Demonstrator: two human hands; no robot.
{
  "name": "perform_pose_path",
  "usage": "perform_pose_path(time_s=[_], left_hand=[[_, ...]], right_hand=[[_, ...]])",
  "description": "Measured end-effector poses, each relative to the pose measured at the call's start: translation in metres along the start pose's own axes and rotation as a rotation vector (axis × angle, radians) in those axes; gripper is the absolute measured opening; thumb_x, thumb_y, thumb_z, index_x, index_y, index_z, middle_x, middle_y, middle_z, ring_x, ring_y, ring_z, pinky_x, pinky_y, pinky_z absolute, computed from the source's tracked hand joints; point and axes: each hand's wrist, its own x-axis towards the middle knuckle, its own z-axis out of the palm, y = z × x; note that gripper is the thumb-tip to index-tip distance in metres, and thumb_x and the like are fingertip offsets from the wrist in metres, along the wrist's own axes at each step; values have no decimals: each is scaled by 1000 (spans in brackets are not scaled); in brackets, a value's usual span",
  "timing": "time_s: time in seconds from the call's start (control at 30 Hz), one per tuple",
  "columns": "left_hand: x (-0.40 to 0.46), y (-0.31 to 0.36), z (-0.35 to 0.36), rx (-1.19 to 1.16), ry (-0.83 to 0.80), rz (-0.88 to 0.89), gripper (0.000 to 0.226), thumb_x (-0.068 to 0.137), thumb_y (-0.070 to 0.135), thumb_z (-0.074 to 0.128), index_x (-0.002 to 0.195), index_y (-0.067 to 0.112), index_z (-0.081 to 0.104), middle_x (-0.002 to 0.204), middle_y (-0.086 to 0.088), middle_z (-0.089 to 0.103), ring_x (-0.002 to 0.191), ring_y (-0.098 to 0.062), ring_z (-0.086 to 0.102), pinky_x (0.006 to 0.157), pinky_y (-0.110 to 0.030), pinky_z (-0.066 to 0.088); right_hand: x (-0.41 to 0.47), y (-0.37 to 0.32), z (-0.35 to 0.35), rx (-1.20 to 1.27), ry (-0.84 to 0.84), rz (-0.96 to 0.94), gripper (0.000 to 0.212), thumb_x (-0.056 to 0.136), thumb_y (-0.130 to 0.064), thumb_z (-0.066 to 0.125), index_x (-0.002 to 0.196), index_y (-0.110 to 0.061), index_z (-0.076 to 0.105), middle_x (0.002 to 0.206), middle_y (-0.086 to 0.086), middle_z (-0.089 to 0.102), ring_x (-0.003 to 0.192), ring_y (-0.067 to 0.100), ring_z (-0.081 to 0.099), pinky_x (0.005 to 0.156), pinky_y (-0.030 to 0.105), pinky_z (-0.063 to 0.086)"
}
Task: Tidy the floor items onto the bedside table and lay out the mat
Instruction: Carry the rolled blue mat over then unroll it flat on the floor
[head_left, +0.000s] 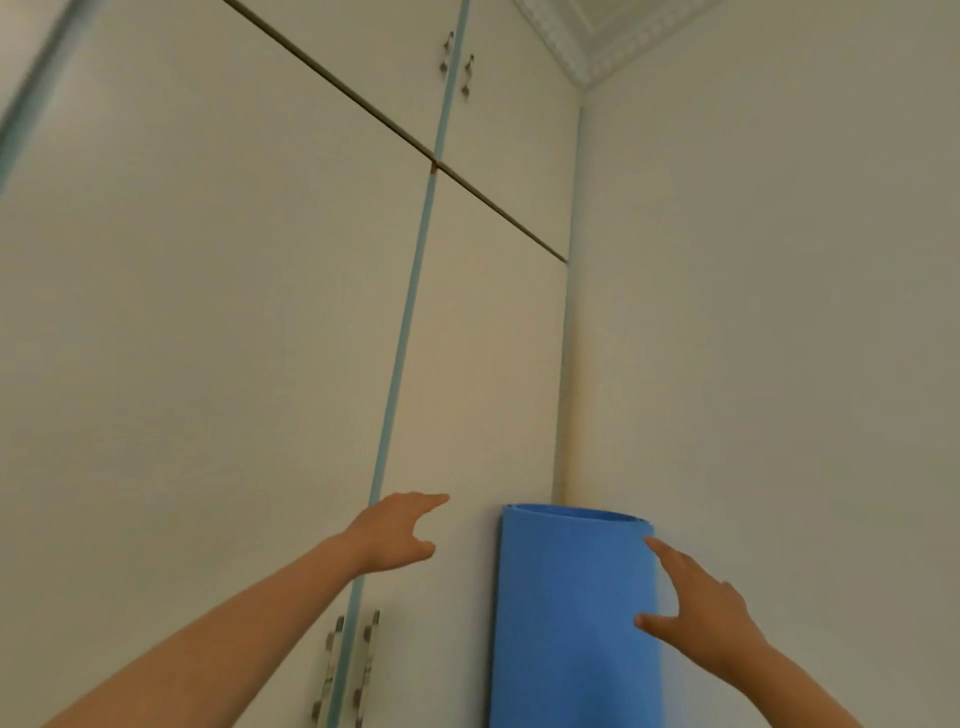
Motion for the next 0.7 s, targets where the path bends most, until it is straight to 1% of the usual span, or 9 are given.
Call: perform_pose_path(time_s=[0.13, 0.23, 0.37, 0.5, 0.6, 0.7], left_hand=[[35, 6, 10, -23, -29, 65, 68, 91, 28, 53, 149, 27, 19, 157, 3, 23, 144, -16, 22, 115, -27, 20], [65, 17, 27, -38, -59, 135, 68, 91, 27, 53, 150, 26, 18, 158, 3, 21, 145, -16, 21, 116, -27, 19], [100, 25, 44, -52, -49, 183, 67, 91, 23, 52, 149, 24, 20, 158, 2, 22, 144, -17, 22, 116, -28, 21], [129, 22, 65, -70, -67, 202, 67, 90, 23, 53, 149, 26, 22, 156, 2, 25, 143, -17, 25, 116, -29, 23], [156, 12, 76, -57, -56, 204, 67, 90, 24, 54, 149, 26, 21, 156, 2, 26, 143, -18, 24, 116, -31, 23], [182, 1, 85, -64, -58, 207, 68, 89, 26, 55, 149, 27, 22, 156, 2, 27, 142, -17, 26, 115, -31, 24]], right_hand=[[29, -17, 8, -33, 14, -10, 87, 86, -45, 57, 149, -32, -1, 158, -6, 13, 143, 15, 23, 117, 47, 10], [54, -18, 10, -42, 35, -19, 87, 85, -44, 59, 149, -32, 1, 157, -6, 17, 143, 15, 25, 118, 48, 9], [87, -11, 13, -67, 66, -22, 86, 84, -43, 60, 149, -33, 3, 156, -6, 19, 141, 15, 28, 118, 47, 9], [122, 4, 24, -82, 58, 7, 85, 84, -42, 60, 148, -34, 4, 155, -5, 21, 140, 16, 30, 117, 47, 10], [153, 9, 43, -43, 81, 8, 84, 85, -41, 61, 148, -34, 6, 155, -5, 22, 140, 16, 31, 117, 47, 13], [175, 9, 62, -71, 43, 3, 83, 86, -41, 60, 149, -32, 6, 155, -4, 22, 140, 17, 31, 117, 47, 13]])
